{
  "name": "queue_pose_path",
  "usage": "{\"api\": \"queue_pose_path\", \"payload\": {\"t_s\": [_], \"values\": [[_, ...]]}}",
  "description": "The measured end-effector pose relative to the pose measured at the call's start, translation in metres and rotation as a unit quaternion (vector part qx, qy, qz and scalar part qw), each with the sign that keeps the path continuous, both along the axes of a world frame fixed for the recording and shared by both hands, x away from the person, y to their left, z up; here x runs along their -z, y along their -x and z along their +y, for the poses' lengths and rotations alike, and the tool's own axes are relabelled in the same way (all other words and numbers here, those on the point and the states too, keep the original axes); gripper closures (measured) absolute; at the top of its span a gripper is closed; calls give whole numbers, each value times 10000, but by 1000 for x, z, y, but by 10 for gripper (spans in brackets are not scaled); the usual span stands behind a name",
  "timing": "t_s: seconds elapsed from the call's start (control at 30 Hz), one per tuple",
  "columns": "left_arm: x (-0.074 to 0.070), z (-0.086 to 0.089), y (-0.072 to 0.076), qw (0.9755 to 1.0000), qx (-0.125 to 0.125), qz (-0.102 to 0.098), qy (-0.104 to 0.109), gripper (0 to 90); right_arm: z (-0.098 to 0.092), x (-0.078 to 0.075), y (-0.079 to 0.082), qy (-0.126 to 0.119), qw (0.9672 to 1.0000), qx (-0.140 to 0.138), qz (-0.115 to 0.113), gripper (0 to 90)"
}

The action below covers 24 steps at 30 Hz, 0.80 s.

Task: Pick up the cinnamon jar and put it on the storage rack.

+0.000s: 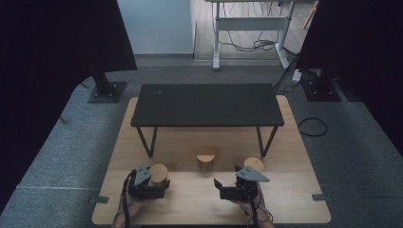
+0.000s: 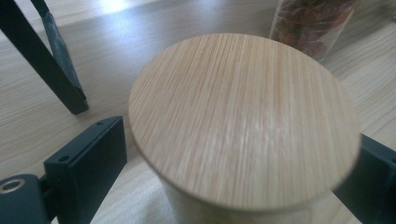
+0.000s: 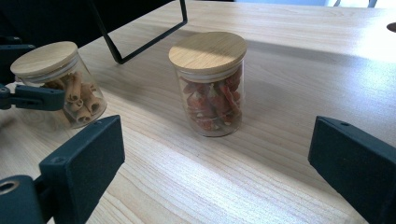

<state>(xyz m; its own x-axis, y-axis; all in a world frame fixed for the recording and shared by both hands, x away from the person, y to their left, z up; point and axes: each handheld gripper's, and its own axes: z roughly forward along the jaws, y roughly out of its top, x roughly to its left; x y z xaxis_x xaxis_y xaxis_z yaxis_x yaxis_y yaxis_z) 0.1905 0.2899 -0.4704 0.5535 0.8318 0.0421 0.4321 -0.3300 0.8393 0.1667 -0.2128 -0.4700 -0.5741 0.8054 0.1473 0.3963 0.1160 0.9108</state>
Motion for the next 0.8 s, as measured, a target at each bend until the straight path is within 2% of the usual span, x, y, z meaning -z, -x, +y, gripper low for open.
{"api": "queue_pose_path", "payload": {"t_s": [0.23,0.43,0.6,0.8], "values": [[3,-5,-6,10000,-32,38,15,76,0,0,-1,45,10000,-19,-10,31],[9,-7,-3,10000,-2,-64,32,237,-1,-1,0,47,10000,-40,-40,31],[13,-6,-1,9998,-85,-119,136,249,-1,-2,0,69,9999,-62,-44,31],[14,-5,-1,9997,-110,-141,162,251,0,-2,-1,155,9998,-74,-71,30]]}}
